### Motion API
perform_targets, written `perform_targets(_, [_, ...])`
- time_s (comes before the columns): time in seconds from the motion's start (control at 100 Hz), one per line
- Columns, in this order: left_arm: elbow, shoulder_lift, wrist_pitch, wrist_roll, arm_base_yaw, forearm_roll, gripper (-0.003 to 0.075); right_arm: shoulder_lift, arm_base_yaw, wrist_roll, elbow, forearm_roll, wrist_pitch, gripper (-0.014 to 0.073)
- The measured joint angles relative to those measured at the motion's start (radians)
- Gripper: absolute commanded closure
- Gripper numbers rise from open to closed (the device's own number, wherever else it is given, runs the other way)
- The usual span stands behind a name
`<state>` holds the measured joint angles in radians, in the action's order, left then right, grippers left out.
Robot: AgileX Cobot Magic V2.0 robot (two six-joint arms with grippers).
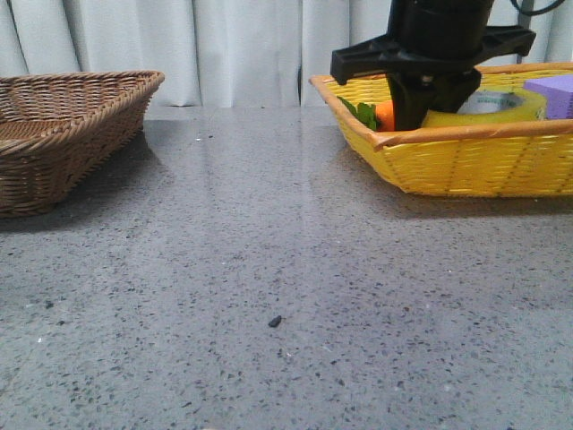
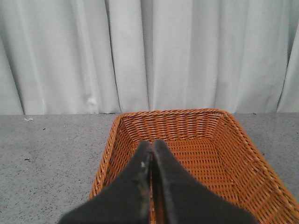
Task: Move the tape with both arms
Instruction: 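Carry the tape roll with the right gripper and set it on the table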
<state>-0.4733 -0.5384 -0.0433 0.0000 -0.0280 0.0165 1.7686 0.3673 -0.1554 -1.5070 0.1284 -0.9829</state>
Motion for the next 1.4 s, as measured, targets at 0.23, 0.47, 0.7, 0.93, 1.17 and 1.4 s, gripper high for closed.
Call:
perform_targets(0.23, [0.0, 0.0, -0.001, 0.0, 0.0, 0.0, 0.0741, -0.023, 0.019, 0.033, -0.186, 0.011, -0.11, 0.0668])
perform_targets(0.47, [0.0, 0.0, -0.001, 0.0, 0.0, 0.0, 0.0741, -0.026, 0.132, 0.079, -0.372, -0.017, -0.211, 0.0668])
perform_targets(0.7, [0.0, 0.0, -0.001, 0.0, 0.0, 0.0, 0.0741, -0.007, 0.284, 0.094, -0.398, -0.077, -0.22, 0.0668])
perform_targets(0.93, [0.0, 0.0, -0.001, 0.0, 0.0, 0.0, 0.0741, 0.091, 0.38, 0.094, -0.398, -0.089, -0.175, 0.0668])
perform_targets(1.17, [0.0, 0.0, -0.001, 0.0, 0.0, 0.0, 0.0741, 0.203, 0.401, 0.094, -0.398, -0.098, -0.114, 0.0668])
perform_targets(1.4, [0.0, 0.0, -0.001, 0.0, 0.0, 0.0, 0.0741, 0.283, 0.401, 0.094, -0.398, -0.097, -0.105, 0.0537])
